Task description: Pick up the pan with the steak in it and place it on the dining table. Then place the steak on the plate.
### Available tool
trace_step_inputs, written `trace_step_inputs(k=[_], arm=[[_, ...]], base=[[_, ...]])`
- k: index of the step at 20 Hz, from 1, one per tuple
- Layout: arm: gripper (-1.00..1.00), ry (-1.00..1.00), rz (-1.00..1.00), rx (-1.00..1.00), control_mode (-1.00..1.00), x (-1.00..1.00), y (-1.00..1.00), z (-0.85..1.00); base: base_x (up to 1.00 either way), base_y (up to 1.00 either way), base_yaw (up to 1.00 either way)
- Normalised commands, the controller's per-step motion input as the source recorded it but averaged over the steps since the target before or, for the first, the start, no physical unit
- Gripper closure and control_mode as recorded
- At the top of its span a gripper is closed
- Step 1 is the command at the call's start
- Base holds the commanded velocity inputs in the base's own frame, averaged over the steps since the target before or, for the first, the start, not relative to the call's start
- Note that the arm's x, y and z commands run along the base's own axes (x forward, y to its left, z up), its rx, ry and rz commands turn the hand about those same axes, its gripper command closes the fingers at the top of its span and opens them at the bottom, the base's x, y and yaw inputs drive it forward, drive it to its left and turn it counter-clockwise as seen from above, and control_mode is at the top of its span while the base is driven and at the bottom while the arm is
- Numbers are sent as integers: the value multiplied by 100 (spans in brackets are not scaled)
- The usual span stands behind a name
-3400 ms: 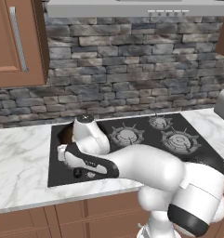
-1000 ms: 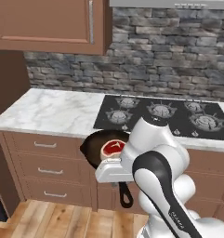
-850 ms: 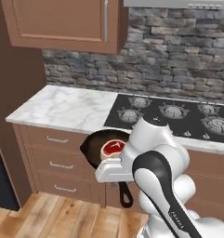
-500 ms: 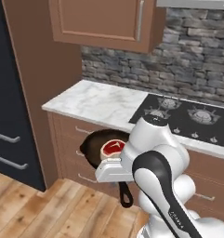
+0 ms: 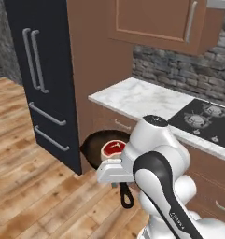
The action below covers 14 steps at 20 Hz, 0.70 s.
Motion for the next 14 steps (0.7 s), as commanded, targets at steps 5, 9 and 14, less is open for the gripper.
trace_step_inputs(k=[5,9,14], arm=[[100,0,0,0,100,0,0,0],[100,0,0,0,100,0,0,0],[100,0,0,0,100,0,0,0]], base=[[-7,0,50],[-12,-1,49],[-34,-9,39]])
